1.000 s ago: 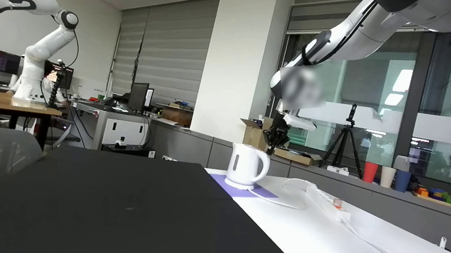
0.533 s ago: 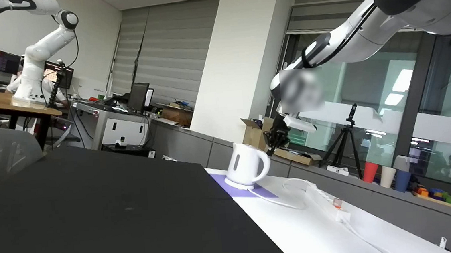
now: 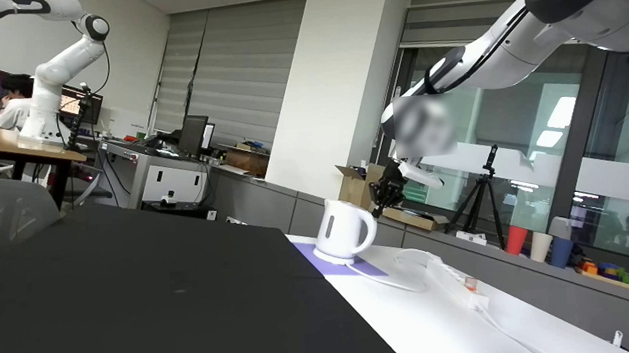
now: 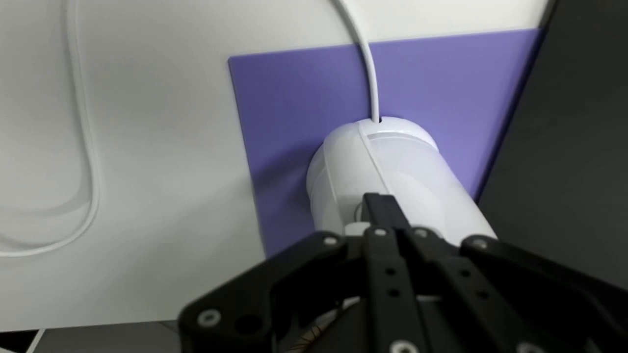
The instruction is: Turn on the switch of the electric kettle
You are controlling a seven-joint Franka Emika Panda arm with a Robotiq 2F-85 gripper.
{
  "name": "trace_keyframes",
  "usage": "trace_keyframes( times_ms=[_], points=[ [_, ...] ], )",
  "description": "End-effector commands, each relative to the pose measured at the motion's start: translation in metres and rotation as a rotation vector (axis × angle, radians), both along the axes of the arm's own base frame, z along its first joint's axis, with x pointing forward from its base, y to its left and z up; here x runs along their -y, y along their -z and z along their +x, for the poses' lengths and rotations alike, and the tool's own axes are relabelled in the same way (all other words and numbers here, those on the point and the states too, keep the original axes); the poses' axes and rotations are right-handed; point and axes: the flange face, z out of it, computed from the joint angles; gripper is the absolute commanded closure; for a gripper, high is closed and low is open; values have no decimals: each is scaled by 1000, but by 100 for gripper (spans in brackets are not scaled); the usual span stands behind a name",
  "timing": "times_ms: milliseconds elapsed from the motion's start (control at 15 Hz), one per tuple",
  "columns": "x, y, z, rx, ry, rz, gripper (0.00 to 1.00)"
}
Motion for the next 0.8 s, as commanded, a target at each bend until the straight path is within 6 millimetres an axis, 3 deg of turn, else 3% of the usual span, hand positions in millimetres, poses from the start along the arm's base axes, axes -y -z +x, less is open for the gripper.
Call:
trace_keyframes(
  times_ms=[0, 733],
  points=[
    [11, 9, 9, 23, 10, 52, 100],
    [45, 32, 6, -50, 78, 257, 100]
  ],
)
